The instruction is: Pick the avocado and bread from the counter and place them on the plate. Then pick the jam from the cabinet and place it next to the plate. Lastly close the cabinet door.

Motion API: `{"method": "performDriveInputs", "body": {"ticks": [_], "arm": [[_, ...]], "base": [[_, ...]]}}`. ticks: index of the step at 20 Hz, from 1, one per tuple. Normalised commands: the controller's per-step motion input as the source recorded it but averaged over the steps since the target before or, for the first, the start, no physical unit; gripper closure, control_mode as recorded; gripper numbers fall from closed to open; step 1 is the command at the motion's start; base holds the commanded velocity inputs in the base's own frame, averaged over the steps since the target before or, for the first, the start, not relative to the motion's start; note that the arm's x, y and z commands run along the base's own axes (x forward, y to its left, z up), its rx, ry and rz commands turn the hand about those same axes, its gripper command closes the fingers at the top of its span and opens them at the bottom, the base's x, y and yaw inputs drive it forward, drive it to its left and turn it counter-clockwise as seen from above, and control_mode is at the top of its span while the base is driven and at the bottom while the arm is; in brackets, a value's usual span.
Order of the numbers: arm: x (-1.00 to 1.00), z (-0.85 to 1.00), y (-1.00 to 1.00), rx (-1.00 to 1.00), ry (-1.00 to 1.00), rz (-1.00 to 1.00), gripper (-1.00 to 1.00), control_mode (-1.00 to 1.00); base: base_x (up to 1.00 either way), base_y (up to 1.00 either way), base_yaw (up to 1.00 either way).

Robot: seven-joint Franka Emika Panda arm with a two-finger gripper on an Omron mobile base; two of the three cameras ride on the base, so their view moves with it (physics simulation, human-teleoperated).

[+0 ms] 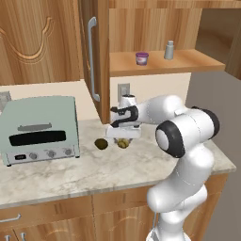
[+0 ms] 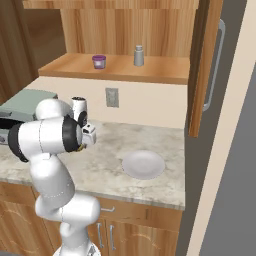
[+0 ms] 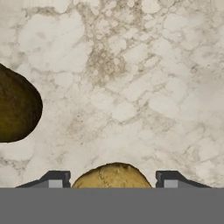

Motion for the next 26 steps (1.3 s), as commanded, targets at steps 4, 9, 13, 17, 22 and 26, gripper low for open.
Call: {"method": "performDriveInputs", "body": {"ticks": [4,9,13,17,22,26], "arm": [[-0.22,0.28,-0.40,-0.06,0.00,-0.22,1.00,-1.00],[-0.22,0.26,-0.43,-0.12,0.00,-0.21,1.00,-1.00],[-0.29,0.25,-0.51,-0.12,0.00,-0.15,1.00,-1.00],[-0.32,0.23,-0.59,-0.07,0.00,-0.11,1.00,-1.00],[-0.30,0.22,-0.66,-0.03,0.00,-0.09,1.00,-1.00],[-0.26,0.21,-0.67,0.00,0.00,-0.06,1.00,-1.00]], "base": [[0.00,0.00,0.00],[0.00,0.00,0.00],[0.00,0.00,0.00],[0.00,0.00,0.00],[0.00,0.00,0.00],[0.00,0.00,0.00]]}}
